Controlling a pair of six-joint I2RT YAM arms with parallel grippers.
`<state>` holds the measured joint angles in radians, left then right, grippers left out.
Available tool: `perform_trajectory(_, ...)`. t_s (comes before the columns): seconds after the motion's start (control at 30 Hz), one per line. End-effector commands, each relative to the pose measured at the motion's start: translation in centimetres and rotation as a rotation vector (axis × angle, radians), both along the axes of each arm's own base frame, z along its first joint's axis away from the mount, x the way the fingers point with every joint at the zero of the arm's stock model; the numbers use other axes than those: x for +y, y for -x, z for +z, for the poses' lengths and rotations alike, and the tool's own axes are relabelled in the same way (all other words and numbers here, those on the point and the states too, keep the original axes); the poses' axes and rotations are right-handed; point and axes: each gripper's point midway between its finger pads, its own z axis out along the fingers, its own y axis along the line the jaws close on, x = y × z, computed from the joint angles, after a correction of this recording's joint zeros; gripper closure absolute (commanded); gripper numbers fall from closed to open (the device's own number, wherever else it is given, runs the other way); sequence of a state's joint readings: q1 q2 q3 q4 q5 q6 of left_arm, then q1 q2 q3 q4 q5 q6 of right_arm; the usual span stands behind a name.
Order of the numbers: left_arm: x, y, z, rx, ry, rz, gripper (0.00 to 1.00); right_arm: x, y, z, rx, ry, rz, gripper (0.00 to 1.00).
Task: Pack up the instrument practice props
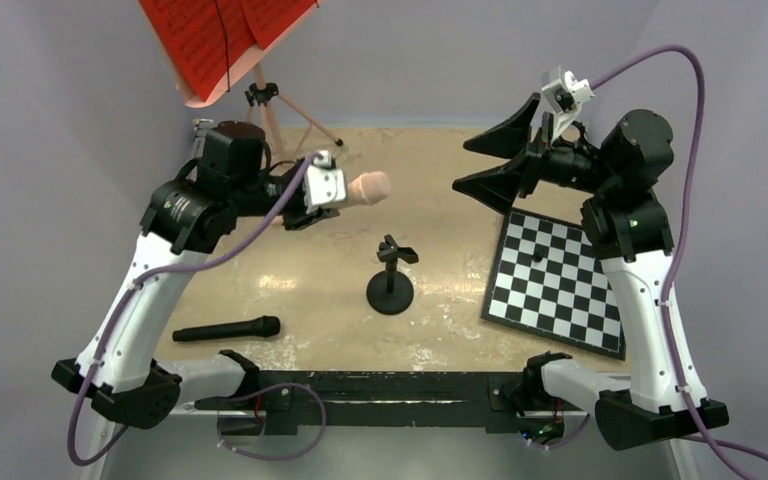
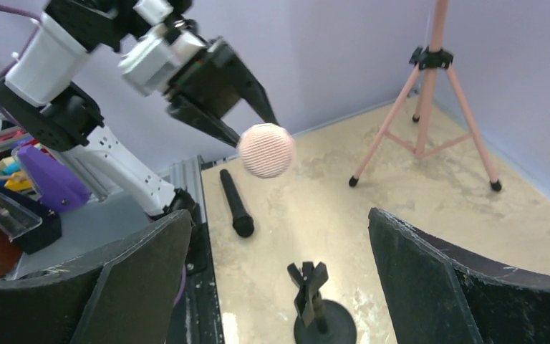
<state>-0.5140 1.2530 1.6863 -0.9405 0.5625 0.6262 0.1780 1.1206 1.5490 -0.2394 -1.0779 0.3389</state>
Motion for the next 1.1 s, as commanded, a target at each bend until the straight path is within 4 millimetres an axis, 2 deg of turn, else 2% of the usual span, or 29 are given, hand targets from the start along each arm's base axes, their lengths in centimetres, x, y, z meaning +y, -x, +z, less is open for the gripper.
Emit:
perform_trajectory(0.0, 5.5, 5.1, -4.7, -0.117, -0.349, -0.218, 1.00, -0.1, -0.6, -1.7, 0.012, 0.026, 0.010, 0.01)
perform_trajectory(0.17, 11.4, 8.2, -13.2, 0.090, -0.681, -0.320, 1.00, -0.1, -1.4, -3.2, 0.016, 0.060, -0.009, 0.01)
perform_trajectory(0.23, 13.2, 8.9, -16.4, 0.186, -0.757, -0.325, 1.00, -0.2, -1.7, -3.8, 0.023, 0.053, -0.031, 0.01)
perform_trajectory(0.33, 15.4, 9.2, -20.3, 0.235, -0.814, -0.329, 1.00, -0.4, -1.1, -4.5, 0.023, 0.075, -0.025, 0.01)
perform_trajectory(0.47, 17.5, 8.5, -24.2, 0.211, -0.845, -0.307, 1.00, -0.7, -0.3, -5.5, 0.019, 0.112, -0.027, 0.01)
perform_trajectory(0.6, 18.7, 7.4, -25.8, 0.291, -0.798, -0.236, 1.00, -0.8, -0.2, -5.9, 0.052, 0.110, -0.037, 0.01)
perform_trajectory(0.77, 20.7, 3.9, -26.7, 0.277, -0.779, -0.182, 1.00, -1.0, 0.0, -6.6, 0.071, 0.124, -0.048, 0.01)
perform_trajectory(0.9, 22.9, 2.8, -27.7, 0.294, -0.797, -0.193, 1.00, -1.1, -0.2, -6.6, 0.050, 0.139, -0.059, 0.01)
perform_trajectory(1.07, 24.5, 1.1, -29.6, 0.327, -0.805, -0.147, 1.00, -1.3, -0.1, -6.5, 0.041, 0.149, -0.075, 0.01)
